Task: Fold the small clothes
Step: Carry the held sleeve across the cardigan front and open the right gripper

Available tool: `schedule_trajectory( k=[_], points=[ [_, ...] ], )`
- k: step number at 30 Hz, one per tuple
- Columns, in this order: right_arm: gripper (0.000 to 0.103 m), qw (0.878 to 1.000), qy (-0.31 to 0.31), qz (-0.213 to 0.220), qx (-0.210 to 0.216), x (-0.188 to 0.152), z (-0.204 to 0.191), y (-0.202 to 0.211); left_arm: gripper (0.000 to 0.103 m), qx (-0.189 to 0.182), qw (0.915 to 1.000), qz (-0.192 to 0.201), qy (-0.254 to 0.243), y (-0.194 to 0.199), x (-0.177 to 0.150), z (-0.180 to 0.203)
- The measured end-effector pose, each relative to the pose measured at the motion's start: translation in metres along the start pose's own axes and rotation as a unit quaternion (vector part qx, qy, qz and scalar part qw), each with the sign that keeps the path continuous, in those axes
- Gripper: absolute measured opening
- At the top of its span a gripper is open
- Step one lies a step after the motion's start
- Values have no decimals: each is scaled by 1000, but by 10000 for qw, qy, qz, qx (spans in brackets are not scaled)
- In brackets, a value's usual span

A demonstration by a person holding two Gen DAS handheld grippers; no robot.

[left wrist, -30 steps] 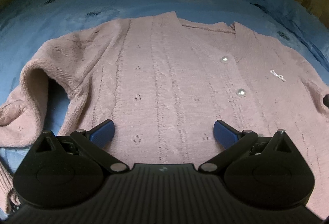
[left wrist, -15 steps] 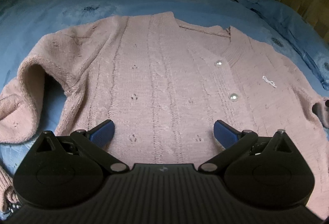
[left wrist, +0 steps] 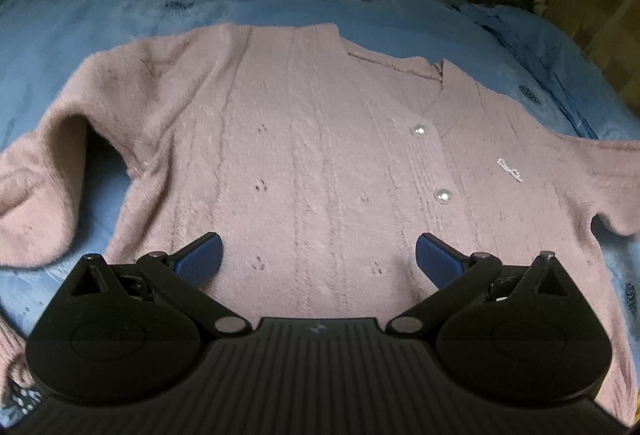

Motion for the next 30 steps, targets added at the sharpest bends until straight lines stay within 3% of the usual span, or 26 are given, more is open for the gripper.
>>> schedule_trajectory(
  k=[8,19,30],
  points=[
    [12,9967,309,-150,733,-4,-74,22,103,301,9991,221,-213,16,7,-6],
    [12,9877,812,-581,1204,-41,-165,26,103,475,9974,305,-442,30,9,-16],
    [12,9721,1267,-1399,1392,-136,-217,-9,103,791,9958,318,-339,38,10,-41]
  ],
)
Point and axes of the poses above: each gripper's, at about its wrist camera, not at the fingertips, and y roughly against the way its jaws point, z to its right, x to its top, the point moved 6 cm from there along -y, roughly the way its jaws point, and after that the axes turned 6 degrees about -y, right-handed, at the moved point
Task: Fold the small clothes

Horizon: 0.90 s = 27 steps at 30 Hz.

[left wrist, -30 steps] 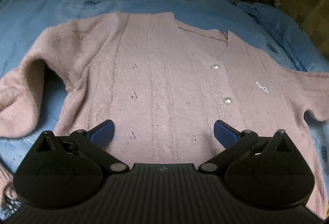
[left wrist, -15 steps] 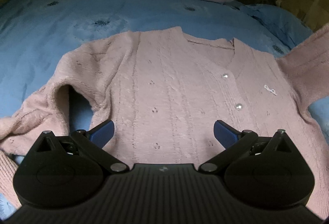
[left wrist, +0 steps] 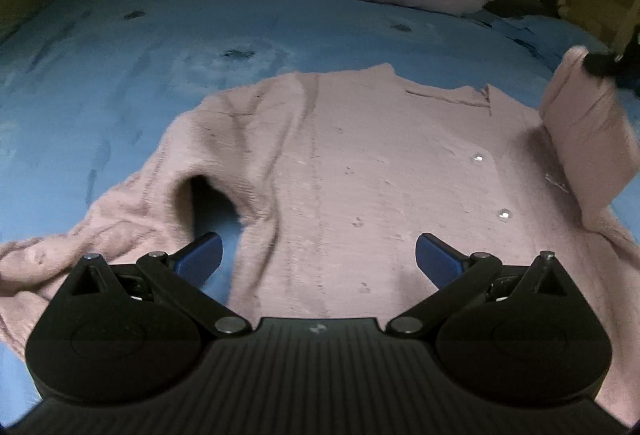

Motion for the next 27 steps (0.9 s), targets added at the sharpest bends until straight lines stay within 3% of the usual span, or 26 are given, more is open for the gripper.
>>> schedule_trajectory(
  k=[13,18,19,21,22,27],
  points=[
    [14,9914,299,-1233,316,-78,-25,-54,103,398,9989,14,228,1,2,-20],
    [16,9819,955,-1598,347,-95,-39,-48,103,443,9990,14,94,-1,2,-15],
    [19,9811,993,-1608,420,-94,-40,-44,103,424,9991,22,81,-1,2,-13],
    [53,9802,988,-1649,470,-91,-40,-32,103,395,9992,19,104,0,1,-12],
    [59,9801,980,-1669,440,-90,-39,-28,103,402,9991,33,114,0,1,-12],
    [59,9789,1241,-1523,554,-79,-27,-4,103,389,9990,53,224,-2,2,-11]
  ],
)
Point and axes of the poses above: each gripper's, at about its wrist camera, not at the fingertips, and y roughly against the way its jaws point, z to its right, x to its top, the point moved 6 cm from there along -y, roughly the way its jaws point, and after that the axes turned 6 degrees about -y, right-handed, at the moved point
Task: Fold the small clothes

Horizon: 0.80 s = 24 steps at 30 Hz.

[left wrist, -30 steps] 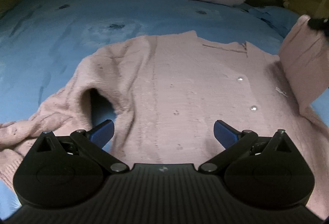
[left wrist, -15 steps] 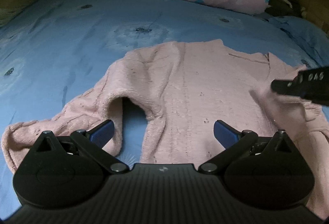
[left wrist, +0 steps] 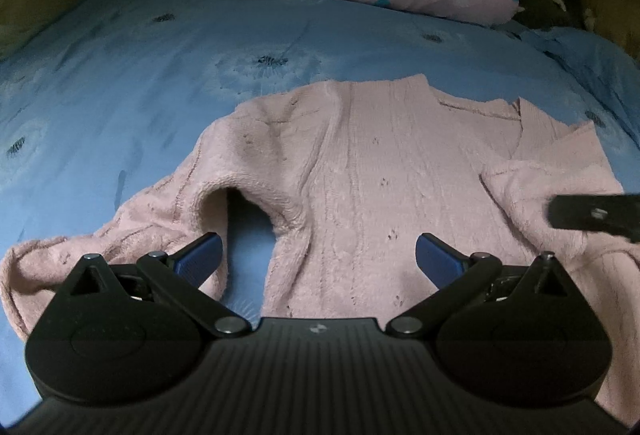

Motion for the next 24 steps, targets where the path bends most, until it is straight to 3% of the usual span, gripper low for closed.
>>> schedule_trajectory(
  k=[5,10,14,20,24],
  points=[
    [59,9997,-119,73,209,2,32,18,103,-64,9999,84,117,1,4,1],
    [61,9965,-261,795,-58,11,79,26,103,-67,9995,182,253,4,12,2],
    [61,9878,-832,1267,-362,19,122,20,103,-260,9980,206,541,8,23,5],
    [62,9786,-1643,1230,159,32,150,22,103,-154,9990,326,247,11,40,34],
    [62,9731,-1756,1478,-172,32,169,31,103,-427,9986,302,-108,10,45,78]
  ],
)
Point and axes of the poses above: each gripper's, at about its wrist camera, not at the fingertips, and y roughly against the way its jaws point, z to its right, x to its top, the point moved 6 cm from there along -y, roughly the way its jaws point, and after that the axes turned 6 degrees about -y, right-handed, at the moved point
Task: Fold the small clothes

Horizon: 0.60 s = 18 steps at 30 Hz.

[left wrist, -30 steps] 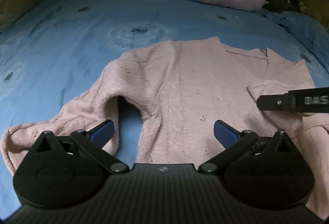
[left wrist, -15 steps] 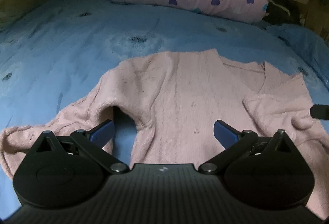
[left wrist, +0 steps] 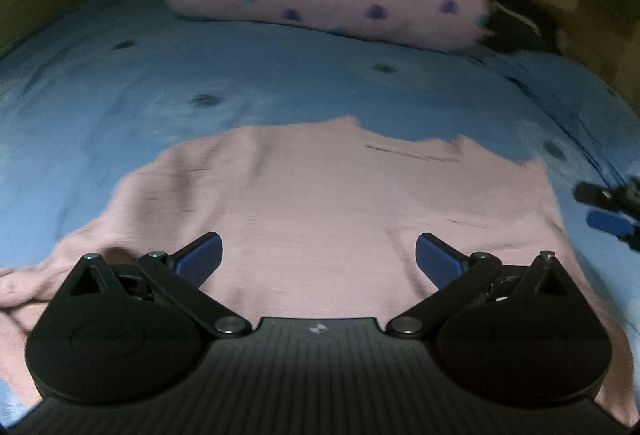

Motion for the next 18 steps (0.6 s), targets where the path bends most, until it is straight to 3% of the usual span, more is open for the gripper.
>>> schedule_trajectory(
  k=[3,7,12,18],
  points=[
    [62,9993,-226,-91,-300,4,16,-2,103,-198,9995,-18,-261,-6,4,39],
    [62,9972,-640,-208,-312,9,33,1,103,-555,9973,-14,-491,-16,11,91],
    [62,9958,-673,-155,-593,14,43,3,103,-918,9927,-125,-768,-36,13,152],
    [63,9954,-658,-254,-649,17,49,7,103,-758,9927,-416,-835,-78,-1,195]
  ],
)
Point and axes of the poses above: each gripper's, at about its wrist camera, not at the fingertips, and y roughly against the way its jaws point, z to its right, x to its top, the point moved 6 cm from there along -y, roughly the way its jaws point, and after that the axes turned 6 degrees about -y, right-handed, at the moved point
